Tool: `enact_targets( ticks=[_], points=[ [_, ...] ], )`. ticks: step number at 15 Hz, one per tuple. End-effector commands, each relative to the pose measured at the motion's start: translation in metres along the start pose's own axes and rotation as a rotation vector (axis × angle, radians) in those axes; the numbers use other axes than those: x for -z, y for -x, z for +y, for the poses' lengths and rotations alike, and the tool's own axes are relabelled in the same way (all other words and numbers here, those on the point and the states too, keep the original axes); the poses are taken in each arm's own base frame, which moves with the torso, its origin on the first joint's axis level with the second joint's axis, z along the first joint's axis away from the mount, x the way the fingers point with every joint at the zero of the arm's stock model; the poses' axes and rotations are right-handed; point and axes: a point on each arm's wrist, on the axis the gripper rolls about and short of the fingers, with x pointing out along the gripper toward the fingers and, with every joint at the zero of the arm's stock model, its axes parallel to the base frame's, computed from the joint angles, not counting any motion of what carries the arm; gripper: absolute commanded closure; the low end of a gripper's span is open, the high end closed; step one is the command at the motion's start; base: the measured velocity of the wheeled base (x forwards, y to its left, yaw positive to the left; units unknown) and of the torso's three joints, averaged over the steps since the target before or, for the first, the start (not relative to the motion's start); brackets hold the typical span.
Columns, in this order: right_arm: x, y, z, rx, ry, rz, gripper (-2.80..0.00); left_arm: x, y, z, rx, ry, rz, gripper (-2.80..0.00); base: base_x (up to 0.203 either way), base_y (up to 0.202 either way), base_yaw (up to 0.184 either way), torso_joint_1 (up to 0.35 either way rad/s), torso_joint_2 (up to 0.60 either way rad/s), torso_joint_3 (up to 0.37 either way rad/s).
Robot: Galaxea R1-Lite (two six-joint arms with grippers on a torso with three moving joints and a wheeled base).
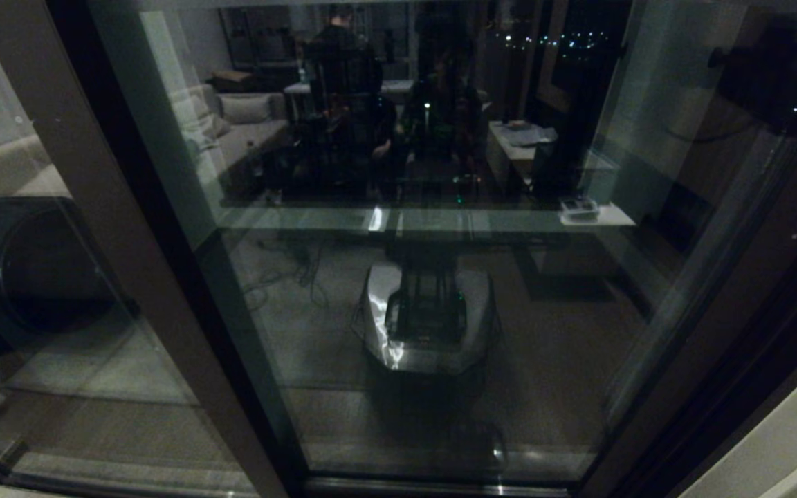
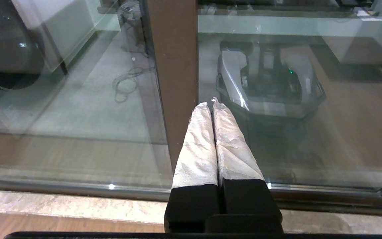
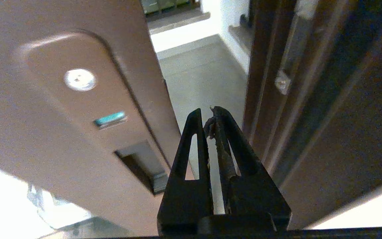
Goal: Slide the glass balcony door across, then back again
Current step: Open the slid door
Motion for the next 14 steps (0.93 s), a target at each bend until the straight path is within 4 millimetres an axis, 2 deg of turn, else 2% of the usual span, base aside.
enact_targets(
  ticks=[1,10,14],
  points=[
    [0.008,-0.013,0.001,-0.021,-0.007,0.026,0.00,0.000,0.000,0.000,-0.001,0.000,0.001,0.00,0.000,0.000,0.000,0.000,0.00,0.000],
    [0.014,-0.010,0.032,-0.131,-0.036,0.055,0.00,0.000,0.000,0.000,-0.001,0.000,0.001,0.00,0.000,0.000,0.000,0.000,0.00,0.000],
    [0.016,-0.012,0.037,-0.147,-0.046,0.062,0.00,0.000,0.000,0.000,-0.001,0.000,0.001,0.00,0.000,0.000,0.000,0.000,0.00,0.000]
  ],
)
